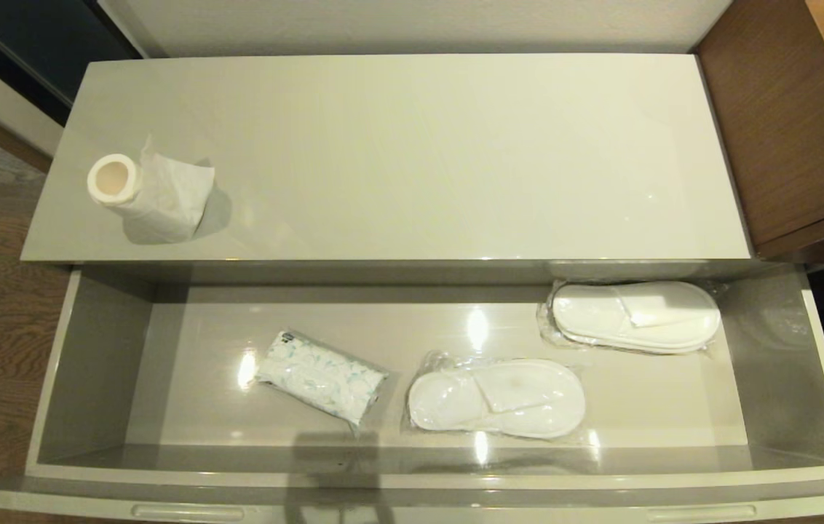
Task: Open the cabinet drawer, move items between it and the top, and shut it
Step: Close the drawer
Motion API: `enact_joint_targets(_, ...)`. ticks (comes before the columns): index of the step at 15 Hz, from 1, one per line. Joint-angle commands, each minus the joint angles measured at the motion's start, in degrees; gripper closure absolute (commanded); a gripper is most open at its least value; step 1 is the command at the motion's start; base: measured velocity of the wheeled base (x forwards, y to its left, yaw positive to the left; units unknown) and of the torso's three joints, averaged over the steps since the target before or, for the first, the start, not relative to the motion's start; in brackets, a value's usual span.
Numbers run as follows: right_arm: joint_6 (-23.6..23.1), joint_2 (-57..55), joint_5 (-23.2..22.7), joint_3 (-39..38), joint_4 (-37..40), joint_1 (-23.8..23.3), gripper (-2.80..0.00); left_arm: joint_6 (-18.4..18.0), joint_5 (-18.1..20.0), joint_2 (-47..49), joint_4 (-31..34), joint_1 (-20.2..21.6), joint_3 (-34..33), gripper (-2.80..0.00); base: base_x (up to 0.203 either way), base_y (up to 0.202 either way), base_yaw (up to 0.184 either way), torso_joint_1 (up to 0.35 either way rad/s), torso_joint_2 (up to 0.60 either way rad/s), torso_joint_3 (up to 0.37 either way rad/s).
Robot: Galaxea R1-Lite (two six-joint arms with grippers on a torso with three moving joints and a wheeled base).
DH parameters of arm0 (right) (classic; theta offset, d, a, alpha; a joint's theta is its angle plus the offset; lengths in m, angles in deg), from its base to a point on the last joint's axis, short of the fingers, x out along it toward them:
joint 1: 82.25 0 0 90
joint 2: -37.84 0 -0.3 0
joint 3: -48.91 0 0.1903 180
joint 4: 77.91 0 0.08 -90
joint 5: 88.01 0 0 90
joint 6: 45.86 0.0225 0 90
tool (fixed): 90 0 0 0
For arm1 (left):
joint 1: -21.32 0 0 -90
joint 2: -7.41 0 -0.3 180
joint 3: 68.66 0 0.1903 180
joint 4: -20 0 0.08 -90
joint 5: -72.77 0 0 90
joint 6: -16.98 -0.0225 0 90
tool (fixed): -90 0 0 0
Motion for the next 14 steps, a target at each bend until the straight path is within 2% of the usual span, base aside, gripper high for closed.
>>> enact_joint_targets(1, 0.0, 0.1, 0.0, -0.1, 0.0, 0.0, 0.0, -1.2, 0.2, -11.0, 17.9, 0.9, 4.0, 0.0, 0.0, 0.0, 0.0, 0.0, 0.0, 0.0)
enact_joint_targets(3, 0.0, 0.1, 0.0, 0.0, 0.0, 0.0, 0.0, 1.3, 1.6, -12.1, 28.4, 0.8, 11.9, 0.0, 0.0, 0.0, 0.0, 0.0, 0.0, 0.0)
enact_joint_targets(4, 0.0, 0.1, 0.0, 0.0, 0.0, 0.0, 0.0, 2.4, 2.0, -12.5, 29.6, 0.8, 12.5, 0.0, 0.0, 0.0, 0.0, 0.0, 0.0, 0.0)
enact_joint_targets(5, 0.0, 0.0, 0.0, -0.1, 0.0, 0.0, 0.0, 3.1, 0.5, -12.7, 26.4, 0.7, 10.9, 0.0, 0.0, 0.0, 0.0, 0.0, 0.0, 0.0)
enact_joint_targets(7, 0.0, 0.1, 0.0, -0.1, 0.0, 0.0, 0.0, 4.0, -3.6, -14.4, 13.2, 0.0, 3.9, 0.0, 0.0, 0.0, 0.0, 0.0, 0.0, 0.0)
enact_joint_targets(8, 0.0, 0.1, 0.0, 0.0, 0.0, 0.0, 0.0, 4.1, -4.5, -16.4, 6.8, -0.4, -0.9, 0.0, 0.0, 0.0, 0.0, 0.0, 0.0, 0.0)
enact_joint_targets(9, 0.0, 0.1, 0.0, -0.1, 0.0, 0.0, 0.0, 4.2, -4.7, -19.0, -0.4, -0.8, -7.9, 0.0, 0.0, 0.0, 0.0, 0.0, 0.0, 0.0)
enact_joint_targets(11, 0.0, 0.1, 0.0, -0.1, 0.0, 0.0, 0.0, 4.5, -2.3, -25.2, -11.9, -1.4, -18.2, 0.0, 0.0, 0.0, 0.0, 0.0, 0.0, 0.0)
enact_joint_targets(13, 0.0, 0.1, 0.0, -0.1, 0.0, 0.0, 0.0, 4.8, -1.1, -26.5, -18.0, -1.8, -25.8, 0.0, 0.0, 0.0, 0.0, 0.0, 0.0, 0.0)
enact_joint_targets(14, 0.0, 0.1, 0.0, 0.0, 0.0, 0.0, 0.0, 4.7, -0.9, -26.6, -23.4, -1.8, -30.4, 0.0, 0.0, 0.0, 0.0, 0.0, 0.0, 0.0)
